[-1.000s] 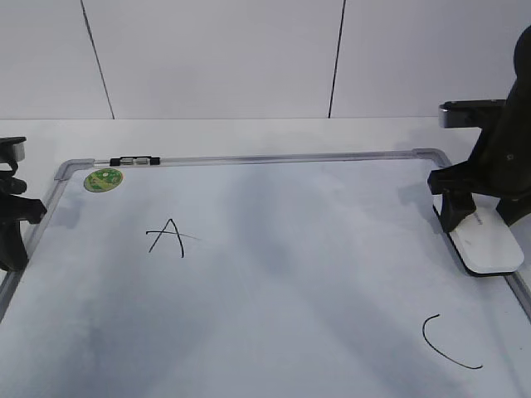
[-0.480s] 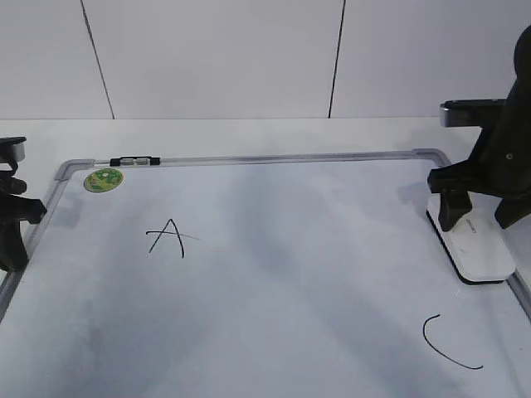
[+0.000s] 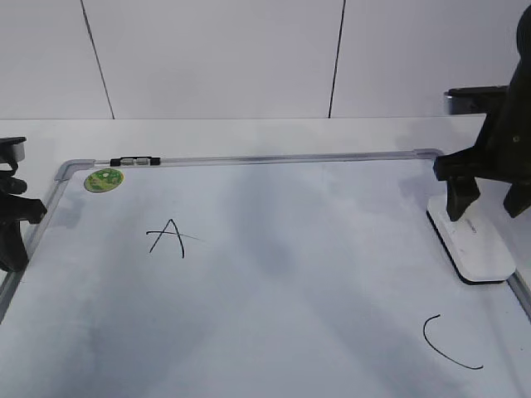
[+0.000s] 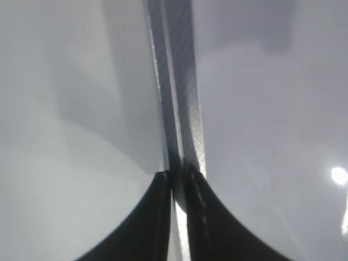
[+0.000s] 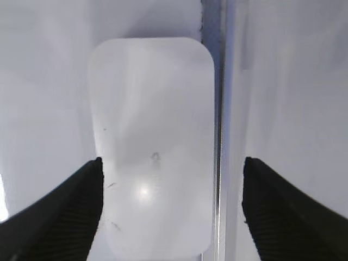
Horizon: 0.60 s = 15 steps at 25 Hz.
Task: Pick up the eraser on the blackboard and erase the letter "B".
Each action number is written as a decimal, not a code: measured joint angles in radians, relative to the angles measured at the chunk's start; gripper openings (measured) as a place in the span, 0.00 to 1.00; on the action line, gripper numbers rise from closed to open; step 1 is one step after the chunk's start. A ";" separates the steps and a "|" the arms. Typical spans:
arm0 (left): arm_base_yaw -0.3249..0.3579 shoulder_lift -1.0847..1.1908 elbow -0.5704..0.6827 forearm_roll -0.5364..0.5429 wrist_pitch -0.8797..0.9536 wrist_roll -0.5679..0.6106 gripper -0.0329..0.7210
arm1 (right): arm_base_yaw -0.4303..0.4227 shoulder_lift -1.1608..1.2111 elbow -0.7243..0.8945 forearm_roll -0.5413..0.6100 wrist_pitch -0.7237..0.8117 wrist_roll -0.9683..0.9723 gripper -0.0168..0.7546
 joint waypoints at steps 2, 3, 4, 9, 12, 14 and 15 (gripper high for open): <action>0.000 0.000 0.000 0.000 0.000 0.000 0.11 | 0.000 0.000 -0.035 0.018 0.046 0.000 0.79; 0.000 0.000 0.000 0.000 0.002 0.000 0.11 | 0.000 0.000 -0.054 0.028 0.064 0.000 0.79; 0.000 0.000 0.000 0.000 0.002 0.000 0.11 | 0.000 0.000 -0.071 0.040 0.087 0.000 0.79; 0.000 0.000 0.000 -0.004 0.002 0.000 0.11 | 0.000 0.000 -0.138 0.085 0.155 -0.010 0.79; 0.000 0.000 0.000 -0.006 0.002 0.000 0.11 | 0.000 0.000 -0.143 0.085 0.162 -0.014 0.78; 0.000 0.000 0.000 -0.007 0.002 0.000 0.11 | 0.000 0.000 -0.143 0.085 0.162 -0.016 0.78; 0.000 0.000 0.000 -0.008 0.002 0.000 0.11 | 0.000 0.000 -0.143 0.085 0.162 -0.018 0.78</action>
